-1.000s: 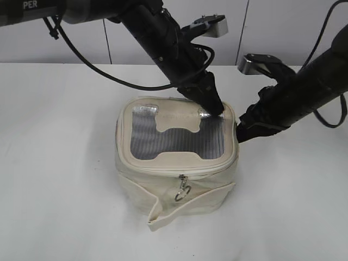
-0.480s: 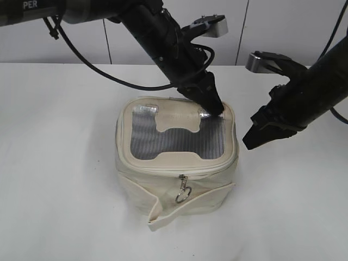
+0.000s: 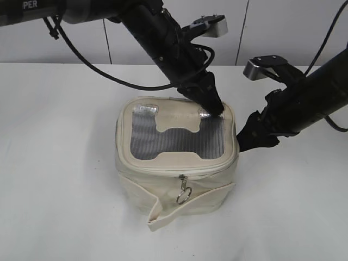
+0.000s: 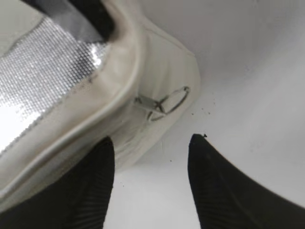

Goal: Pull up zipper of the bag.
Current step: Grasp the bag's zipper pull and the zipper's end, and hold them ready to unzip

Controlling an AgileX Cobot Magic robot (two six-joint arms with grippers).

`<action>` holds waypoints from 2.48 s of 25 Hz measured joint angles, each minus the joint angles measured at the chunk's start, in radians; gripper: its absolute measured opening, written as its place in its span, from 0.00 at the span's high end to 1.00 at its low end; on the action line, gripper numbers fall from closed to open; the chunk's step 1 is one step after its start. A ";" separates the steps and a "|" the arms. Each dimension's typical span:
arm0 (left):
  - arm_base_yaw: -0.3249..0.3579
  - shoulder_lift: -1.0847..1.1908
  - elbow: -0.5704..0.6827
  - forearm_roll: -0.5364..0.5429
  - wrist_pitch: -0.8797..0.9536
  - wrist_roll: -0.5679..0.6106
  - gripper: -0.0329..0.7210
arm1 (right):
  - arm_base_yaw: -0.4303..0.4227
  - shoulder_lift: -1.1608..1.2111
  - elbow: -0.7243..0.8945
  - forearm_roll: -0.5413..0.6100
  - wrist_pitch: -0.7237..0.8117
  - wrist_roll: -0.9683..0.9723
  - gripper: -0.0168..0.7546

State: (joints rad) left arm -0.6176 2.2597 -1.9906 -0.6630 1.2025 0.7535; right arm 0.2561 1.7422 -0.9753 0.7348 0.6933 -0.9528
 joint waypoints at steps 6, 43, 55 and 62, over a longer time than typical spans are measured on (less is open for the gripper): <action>0.000 -0.001 0.000 0.000 0.001 -0.001 0.82 | 0.000 0.015 0.030 0.150 -0.074 -0.194 0.45; 0.001 -0.001 0.000 0.005 -0.002 -0.022 0.83 | -0.002 -0.011 0.033 0.050 -0.020 0.087 0.97; 0.000 -0.001 0.000 0.004 0.001 -0.022 0.83 | -0.001 -0.133 0.080 -0.045 0.088 0.179 0.97; 0.000 -0.001 0.000 0.003 0.003 -0.026 0.83 | 0.010 -0.224 0.137 -0.035 0.140 0.181 0.97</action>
State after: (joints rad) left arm -0.6177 2.2588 -1.9906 -0.6602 1.2053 0.7276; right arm 0.2663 1.5178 -0.8379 0.6996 0.8334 -0.7721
